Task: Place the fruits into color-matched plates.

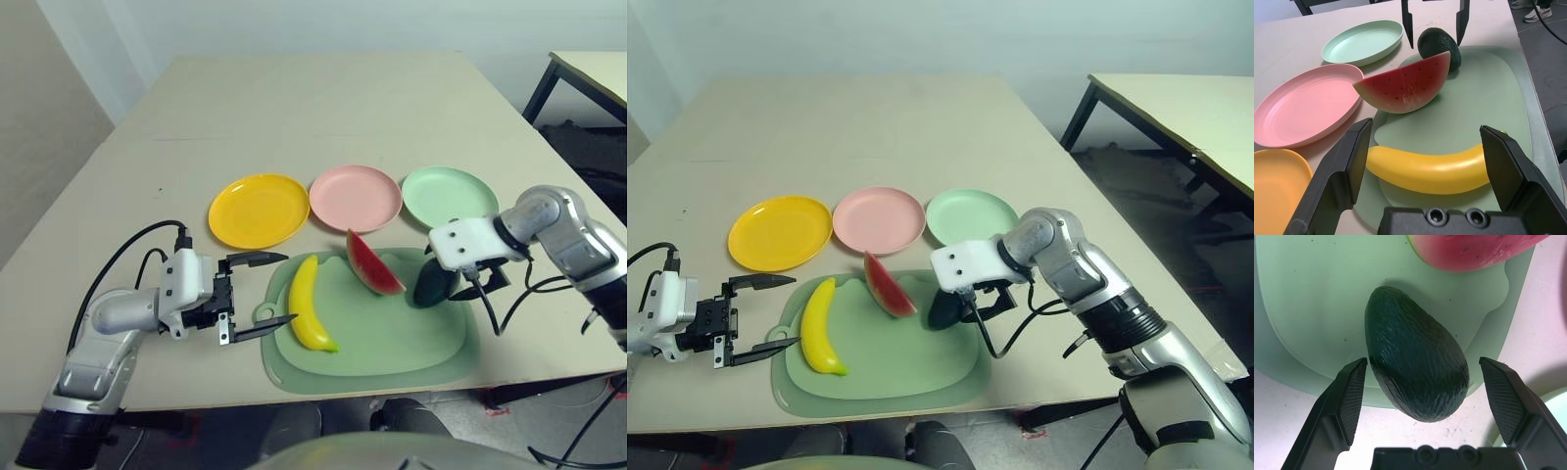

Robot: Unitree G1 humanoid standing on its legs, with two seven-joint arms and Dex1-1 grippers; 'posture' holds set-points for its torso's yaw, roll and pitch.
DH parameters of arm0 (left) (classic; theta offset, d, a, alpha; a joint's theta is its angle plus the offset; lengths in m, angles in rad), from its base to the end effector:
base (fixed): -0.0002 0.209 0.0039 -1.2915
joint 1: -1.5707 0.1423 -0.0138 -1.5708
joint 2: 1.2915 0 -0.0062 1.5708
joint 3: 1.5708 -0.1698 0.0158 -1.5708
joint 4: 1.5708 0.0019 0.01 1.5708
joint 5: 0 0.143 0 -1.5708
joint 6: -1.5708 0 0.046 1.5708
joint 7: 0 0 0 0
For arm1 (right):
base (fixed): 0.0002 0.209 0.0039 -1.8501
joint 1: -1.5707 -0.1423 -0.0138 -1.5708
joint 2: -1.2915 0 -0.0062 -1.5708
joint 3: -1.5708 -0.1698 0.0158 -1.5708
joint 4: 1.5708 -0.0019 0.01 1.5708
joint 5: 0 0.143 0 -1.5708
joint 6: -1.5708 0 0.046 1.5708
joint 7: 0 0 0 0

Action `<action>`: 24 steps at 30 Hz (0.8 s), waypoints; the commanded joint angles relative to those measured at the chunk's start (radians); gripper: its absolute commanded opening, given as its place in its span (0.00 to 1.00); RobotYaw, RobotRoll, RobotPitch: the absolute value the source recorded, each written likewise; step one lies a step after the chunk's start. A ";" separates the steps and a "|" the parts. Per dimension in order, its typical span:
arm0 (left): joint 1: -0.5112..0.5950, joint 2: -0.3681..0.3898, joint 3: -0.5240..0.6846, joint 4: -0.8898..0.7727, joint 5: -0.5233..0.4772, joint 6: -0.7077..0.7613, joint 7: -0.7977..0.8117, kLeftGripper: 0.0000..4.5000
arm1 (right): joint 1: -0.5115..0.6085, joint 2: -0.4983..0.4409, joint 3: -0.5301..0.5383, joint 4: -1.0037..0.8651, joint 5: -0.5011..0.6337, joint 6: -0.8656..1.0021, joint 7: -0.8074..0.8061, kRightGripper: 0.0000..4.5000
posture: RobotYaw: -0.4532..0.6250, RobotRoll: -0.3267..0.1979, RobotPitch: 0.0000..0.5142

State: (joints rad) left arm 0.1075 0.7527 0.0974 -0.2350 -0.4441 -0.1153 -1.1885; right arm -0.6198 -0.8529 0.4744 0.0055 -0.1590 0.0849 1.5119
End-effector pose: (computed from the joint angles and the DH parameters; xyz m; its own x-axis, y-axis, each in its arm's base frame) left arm 0.1894 0.2576 0.1399 0.3451 -0.9165 -0.2022 0.9022 0.2646 0.3405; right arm 0.2779 -0.1834 0.1901 0.0396 0.4390 -0.8976 -0.9085 -0.3582 -0.2153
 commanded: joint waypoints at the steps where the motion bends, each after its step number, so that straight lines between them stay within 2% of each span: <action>1: 0.006 0.008 -0.002 -0.015 0.003 0.008 0.001 0.99 | 0.009 0.008 0.013 0.000 -0.007 0.013 0.008 1.00 | 0.54 0.62 0.00; 8: 0.008 0.010 -0.001 -0.008 0.009 0.003 -0.001 0.99 | 0.013 0.011 0.017 -0.007 -0.020 0.065 0.013 1.00 | 0.54 0.62 0.00; 11: 0.009 0.010 0.000 -0.008 0.009 0.002 0.000 1.00 | 0.013 0.011 0.018 -0.011 -0.022 0.076 0.015 0.90 | 0.54 0.62 0.00; 13: 0.009 0.010 0.000 -0.008 0.010 0.001 0.001 1.00 | 0.013 0.011 0.019 -0.013 -0.023 0.083 0.018 0.77 | 0.54 0.62 0.00; 22: 0.009 0.009 -0.001 -0.008 0.011 0.000 0.001 1.00 | 0.017 0.007 0.019 -0.033 -0.014 0.113 0.031 0.02 | 0.54 0.62 0.00; 24: 0.008 0.008 -0.002 -0.006 0.012 0.000 0.001 1.00 | 0.018 0.006 0.018 -0.037 -0.011 0.114 0.033 0.01 | 0.54 0.62 0.00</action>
State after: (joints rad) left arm 0.1105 0.7537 0.0975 -0.2356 -0.4425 -0.1150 -1.1886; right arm -0.6094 -0.8442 0.4842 -0.0172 -0.1718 0.1947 1.5373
